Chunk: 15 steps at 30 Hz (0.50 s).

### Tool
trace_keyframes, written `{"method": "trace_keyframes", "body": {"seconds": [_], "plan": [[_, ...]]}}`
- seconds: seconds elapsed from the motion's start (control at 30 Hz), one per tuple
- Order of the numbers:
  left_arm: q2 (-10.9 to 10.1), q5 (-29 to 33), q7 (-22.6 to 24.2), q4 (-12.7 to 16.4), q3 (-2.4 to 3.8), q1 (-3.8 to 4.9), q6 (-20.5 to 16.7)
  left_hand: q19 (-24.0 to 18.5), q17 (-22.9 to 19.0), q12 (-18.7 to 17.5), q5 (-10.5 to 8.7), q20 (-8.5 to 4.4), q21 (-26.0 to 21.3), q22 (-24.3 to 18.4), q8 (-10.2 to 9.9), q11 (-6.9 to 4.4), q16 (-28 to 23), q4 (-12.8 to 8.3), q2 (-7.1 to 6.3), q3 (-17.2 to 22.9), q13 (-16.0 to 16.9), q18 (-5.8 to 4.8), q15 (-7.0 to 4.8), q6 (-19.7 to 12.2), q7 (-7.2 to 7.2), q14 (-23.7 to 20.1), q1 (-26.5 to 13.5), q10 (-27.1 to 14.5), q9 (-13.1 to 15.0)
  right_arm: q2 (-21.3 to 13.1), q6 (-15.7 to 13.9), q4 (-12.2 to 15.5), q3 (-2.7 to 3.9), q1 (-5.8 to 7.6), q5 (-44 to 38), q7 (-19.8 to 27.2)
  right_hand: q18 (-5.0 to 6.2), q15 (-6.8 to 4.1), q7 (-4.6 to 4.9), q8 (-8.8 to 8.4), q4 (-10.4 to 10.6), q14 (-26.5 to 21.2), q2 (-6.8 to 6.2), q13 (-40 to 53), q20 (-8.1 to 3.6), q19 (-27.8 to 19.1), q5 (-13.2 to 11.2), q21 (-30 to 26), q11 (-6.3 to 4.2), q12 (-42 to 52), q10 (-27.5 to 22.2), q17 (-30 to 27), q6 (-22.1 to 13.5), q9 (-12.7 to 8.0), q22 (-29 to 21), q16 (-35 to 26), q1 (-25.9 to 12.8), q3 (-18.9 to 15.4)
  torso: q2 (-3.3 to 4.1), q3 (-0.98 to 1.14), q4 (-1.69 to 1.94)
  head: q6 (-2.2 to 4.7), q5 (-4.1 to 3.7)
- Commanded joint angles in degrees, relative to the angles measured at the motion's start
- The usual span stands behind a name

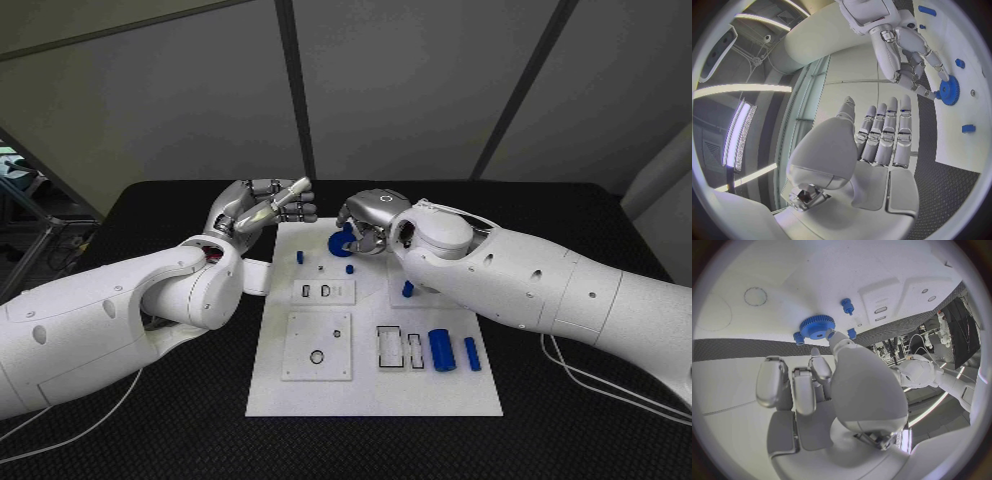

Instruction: Assemble the parts on the task board

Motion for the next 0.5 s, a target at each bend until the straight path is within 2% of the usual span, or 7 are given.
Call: {"method": "trace_keyframes", "body": {"seconds": [0.03,0.27,0.43,0.5], "plan": [[-0.02,-0.38,0.32,0.09,0.04,0.08,0.48,-0.01,0.09,-0.29,-0.06,0.25,-0.16,-0.10,-0.35,0.36,-0.28,-0.42,0.17,-0.02,-0.08,-0.19,0.20,-0.06,0.36,-0.03,0.62,-0.05,-0.07,0.08,1.10,-0.09,0.01,0.10,-0.40,0.39,-0.75,0.25,0.04,-0.33,0.08,4.20,-0.32,-0.17,0.55,-0.02,-0.32,-0.08,0.06,-0.33,-0.41,5.68,-0.38,0.05,-0.07,0.33,-0.54,-0.51,0.00,0.00,-0.04,-0.08,0.11],[-0.09,-0.38,0.29,0.15,0.04,0.08,0.43,-0.06,0.13,-0.37,-0.07,0.26,-0.19,-0.12,-0.42,0.37,-0.42,-0.47,0.18,-0.04,-0.07,-0.20,0.22,-0.05,0.38,-0.06,0.66,-0.04,-0.07,-0.04,2.60,-0.20,0.00,0.10,0.01,0.29,-0.76,0.35,0.12,-0.51,1.41,4.27,-0.39,-0.10,0.64,-0.02,0.05,-0.05,0.17,-0.21,-0.42,6.10,0.17,0.34,0.02,0.50,-3.00,-1.57,-0.01,0.02,-0.08,-0.13,0.11],[-0.14,-0.38,0.28,0.17,0.04,0.08,0.43,-0.06,0.13,-0.37,-0.07,0.26,-0.19,-0.12,-0.42,0.37,-0.42,-0.47,0.18,-0.04,-0.07,-0.20,0.22,-0.05,0.38,-0.06,0.66,-0.04,-0.07,-0.64,2.52,0.17,0.00,0.10,0.66,0.15,-0.78,0.40,0.14,-0.12,3.03,4.29,0.80,0.37,0.70,0.05,2.55,0.04,0.21,0.29,-0.15,6.25,1.59,0.62,0.20,0.56,-5.48,-1.77,-0.02,0.08,-0.08,-0.11,0.10],[-0.17,-0.38,0.28,0.18,0.04,0.08,0.45,-0.07,0.14,-0.40,-0.07,0.27,-0.20,-0.13,-0.44,0.39,-0.45,-0.48,0.18,-0.05,-0.08,-0.20,0.23,-0.05,0.40,-0.07,0.65,-0.05,-0.07,-1.29,1.22,0.69,0.00,0.09,0.84,0.21,-0.79,0.39,0.12,-0.08,3.36,4.30,1.01,0.45,0.70,0.06,3.39,0.06,0.19,0.38,-0.13,6.27,1.88,0.64,0.23,0.57,-6.03,-1.78,-0.04,0.10,-0.10,-0.08,0.21]]}}
